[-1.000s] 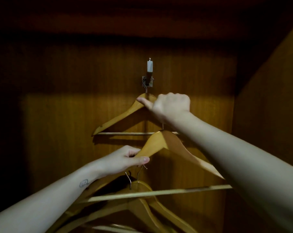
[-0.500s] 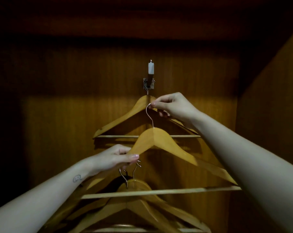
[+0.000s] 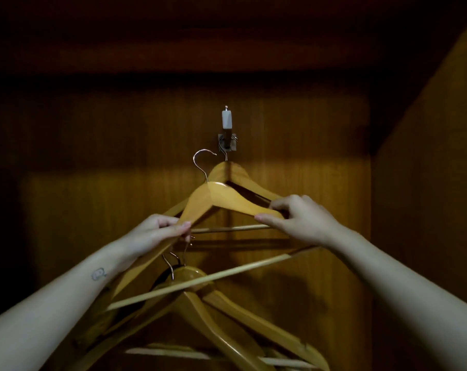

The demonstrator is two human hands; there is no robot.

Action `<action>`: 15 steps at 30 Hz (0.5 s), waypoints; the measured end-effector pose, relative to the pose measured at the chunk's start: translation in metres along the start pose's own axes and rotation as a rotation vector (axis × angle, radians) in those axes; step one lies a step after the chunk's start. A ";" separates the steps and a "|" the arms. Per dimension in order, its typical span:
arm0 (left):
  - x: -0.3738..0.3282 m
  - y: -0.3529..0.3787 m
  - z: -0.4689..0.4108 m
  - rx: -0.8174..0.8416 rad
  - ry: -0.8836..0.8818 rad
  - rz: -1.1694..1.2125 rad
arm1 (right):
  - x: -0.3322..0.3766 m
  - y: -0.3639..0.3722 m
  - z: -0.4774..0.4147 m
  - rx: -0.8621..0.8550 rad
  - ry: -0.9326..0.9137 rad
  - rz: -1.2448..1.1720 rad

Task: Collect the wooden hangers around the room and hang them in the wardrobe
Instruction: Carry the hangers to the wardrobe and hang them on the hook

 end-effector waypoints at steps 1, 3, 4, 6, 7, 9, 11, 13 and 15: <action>0.001 -0.003 -0.003 -0.003 -0.013 -0.018 | -0.001 0.001 -0.005 0.001 0.003 0.008; 0.000 -0.007 -0.010 -0.012 -0.018 -0.027 | -0.004 0.002 -0.015 -0.039 0.009 0.054; -0.003 -0.009 -0.014 -0.008 -0.010 -0.019 | -0.005 0.000 -0.020 -0.070 0.008 0.074; -0.011 -0.011 -0.022 -0.010 -0.002 -0.033 | -0.006 -0.004 -0.026 -0.126 0.005 0.084; -0.014 -0.013 -0.027 -0.024 -0.001 -0.049 | -0.008 -0.006 -0.029 -0.142 0.008 0.081; -0.018 -0.017 -0.038 -0.047 0.007 -0.038 | -0.011 -0.010 -0.034 -0.155 0.024 0.069; -0.023 -0.017 -0.047 -0.052 0.032 -0.040 | -0.014 -0.012 -0.040 -0.172 0.030 0.066; -0.026 -0.014 -0.054 -0.051 0.035 -0.034 | -0.016 -0.014 -0.045 -0.195 0.020 0.082; -0.026 -0.016 -0.059 -0.065 0.030 -0.042 | -0.018 -0.015 -0.050 -0.216 0.014 0.110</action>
Point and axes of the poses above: each hand's wrist, its own z-axis away from the middle knuckle, its own y-axis out of the palm, x = y × z, the point moved 5 cm from there along -z, towards the middle knuckle, and after that the axes turned 10 degrees about -x, right-handed, at the moved point
